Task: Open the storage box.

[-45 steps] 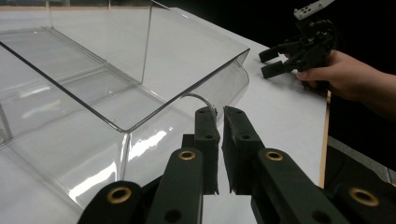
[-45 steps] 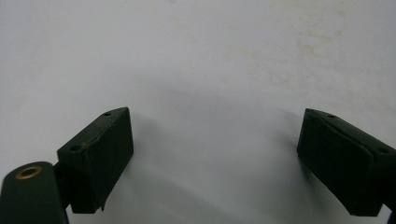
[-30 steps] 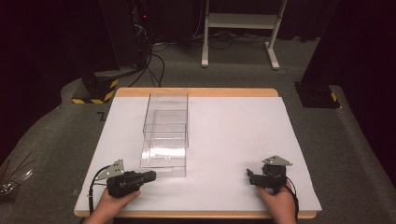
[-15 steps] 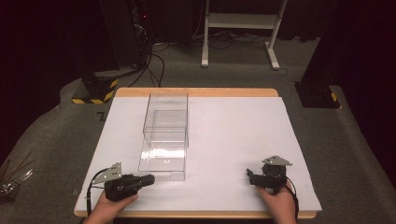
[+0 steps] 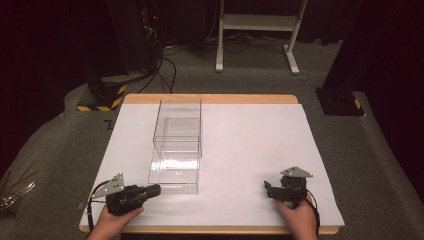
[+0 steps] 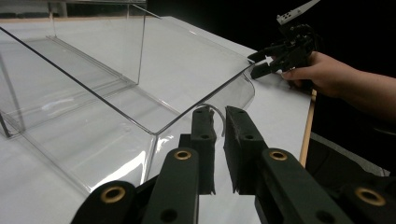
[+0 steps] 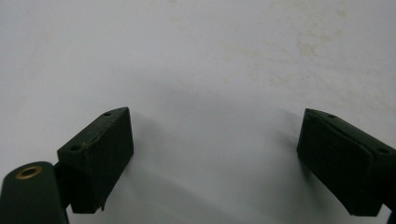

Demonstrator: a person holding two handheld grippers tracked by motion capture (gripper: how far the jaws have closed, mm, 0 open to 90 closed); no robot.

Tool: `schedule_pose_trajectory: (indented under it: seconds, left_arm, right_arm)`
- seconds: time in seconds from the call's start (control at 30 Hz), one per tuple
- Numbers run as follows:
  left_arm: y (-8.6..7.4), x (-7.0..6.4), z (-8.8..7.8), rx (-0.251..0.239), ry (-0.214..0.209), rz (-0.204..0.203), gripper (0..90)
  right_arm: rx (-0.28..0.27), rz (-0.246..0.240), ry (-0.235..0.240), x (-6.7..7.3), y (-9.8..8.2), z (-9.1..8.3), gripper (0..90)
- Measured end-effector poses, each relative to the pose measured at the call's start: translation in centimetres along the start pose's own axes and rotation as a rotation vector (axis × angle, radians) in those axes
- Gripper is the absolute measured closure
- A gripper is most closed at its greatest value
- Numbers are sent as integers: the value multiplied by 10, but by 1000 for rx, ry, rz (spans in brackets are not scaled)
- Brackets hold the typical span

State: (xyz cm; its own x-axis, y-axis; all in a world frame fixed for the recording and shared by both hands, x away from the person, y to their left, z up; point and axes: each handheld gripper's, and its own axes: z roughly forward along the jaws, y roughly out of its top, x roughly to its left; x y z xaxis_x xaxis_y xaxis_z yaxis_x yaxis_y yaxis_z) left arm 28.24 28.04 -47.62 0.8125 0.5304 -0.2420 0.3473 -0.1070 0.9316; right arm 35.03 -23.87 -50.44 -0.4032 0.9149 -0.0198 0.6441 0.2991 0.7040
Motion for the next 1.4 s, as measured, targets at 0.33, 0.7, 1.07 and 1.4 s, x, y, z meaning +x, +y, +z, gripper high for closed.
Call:
schedule_pose_trajectory:
  seconds: [0.33,0.7,1.07,1.4]
  left_arm:
    - [7,-4,-2,-24,9,14,776]
    - [27,-2,-15,-130,135,18,624]
    - [21,13,-31,-144,414,40,529]
    - [-2,39,-36,-46,656,6,448]
  right_arm:
    - [0,0,0,0,0,0,108]
    - [0,1,1,0,0,0,108]
    - [1,0,1,0,0,0,108]
    - [1,1,1,0,0,0,108]
